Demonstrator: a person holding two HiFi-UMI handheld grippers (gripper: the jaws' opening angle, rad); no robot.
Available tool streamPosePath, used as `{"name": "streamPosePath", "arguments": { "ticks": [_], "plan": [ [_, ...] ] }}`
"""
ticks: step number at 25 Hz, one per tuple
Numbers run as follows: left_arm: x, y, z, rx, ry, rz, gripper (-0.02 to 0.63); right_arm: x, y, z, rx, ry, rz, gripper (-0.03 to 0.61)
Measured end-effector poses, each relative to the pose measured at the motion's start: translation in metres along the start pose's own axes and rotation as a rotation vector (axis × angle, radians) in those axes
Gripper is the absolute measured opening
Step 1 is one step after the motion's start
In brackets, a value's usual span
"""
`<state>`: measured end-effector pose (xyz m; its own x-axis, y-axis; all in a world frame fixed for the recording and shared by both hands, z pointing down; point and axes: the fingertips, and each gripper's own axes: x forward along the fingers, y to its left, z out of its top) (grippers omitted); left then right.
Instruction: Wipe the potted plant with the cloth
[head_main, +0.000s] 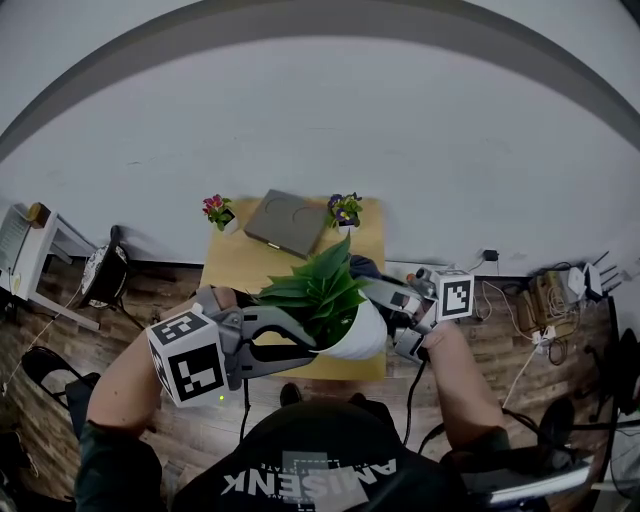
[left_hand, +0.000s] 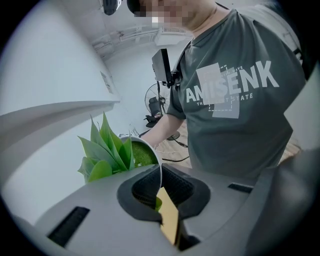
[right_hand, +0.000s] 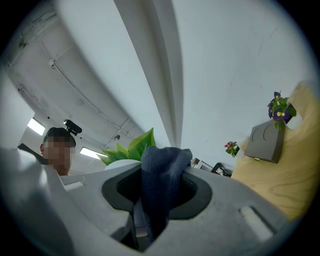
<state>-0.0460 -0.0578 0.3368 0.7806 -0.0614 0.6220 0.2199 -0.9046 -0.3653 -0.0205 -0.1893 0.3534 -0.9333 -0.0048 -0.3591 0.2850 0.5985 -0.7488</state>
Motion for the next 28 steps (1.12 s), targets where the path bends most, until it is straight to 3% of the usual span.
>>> {"name": "streamPosePath", "arguments": {
  "ticks": [13, 28],
  "plan": [
    [0.009, 0.001, -0.022, -0.013, -0.027, -0.040, 0.009, -0.022, 0.007, 0.008, -0.053, -0.102, -0.071, 0.127],
    [0.027, 0.010, -0.035, -0.064, -0.025, -0.077, 0.011, -0.042, 0.024, 0.009, -0.252, -0.135, -0.245, 0.127]
  ]
}}
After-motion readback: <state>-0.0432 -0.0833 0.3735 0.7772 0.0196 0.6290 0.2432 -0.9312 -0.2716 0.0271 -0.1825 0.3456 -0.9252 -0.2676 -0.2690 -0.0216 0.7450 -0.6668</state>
